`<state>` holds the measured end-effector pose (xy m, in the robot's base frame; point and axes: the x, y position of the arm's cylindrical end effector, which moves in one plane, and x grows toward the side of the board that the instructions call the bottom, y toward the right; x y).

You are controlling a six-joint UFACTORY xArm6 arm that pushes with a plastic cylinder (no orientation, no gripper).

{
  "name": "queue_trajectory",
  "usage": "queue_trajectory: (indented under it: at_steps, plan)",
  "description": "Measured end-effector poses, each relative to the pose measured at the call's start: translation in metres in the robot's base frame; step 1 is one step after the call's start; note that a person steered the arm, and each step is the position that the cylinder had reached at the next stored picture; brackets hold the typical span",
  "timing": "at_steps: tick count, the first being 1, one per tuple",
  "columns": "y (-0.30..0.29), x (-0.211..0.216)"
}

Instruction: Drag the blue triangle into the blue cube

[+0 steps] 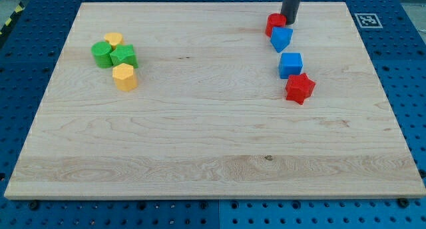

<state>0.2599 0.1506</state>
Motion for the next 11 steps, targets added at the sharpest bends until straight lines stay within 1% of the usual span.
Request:
queue_trajectory:
  at_steps: [2, 3, 4, 6, 8, 11]
  plan:
    - [-0.007, 0.008]
    - [0.005, 0.026]
    - [0.002, 0.041]
    - [-0.014, 0.044]
    - [-0.017, 0.082]
    - [-0.023, 0.107]
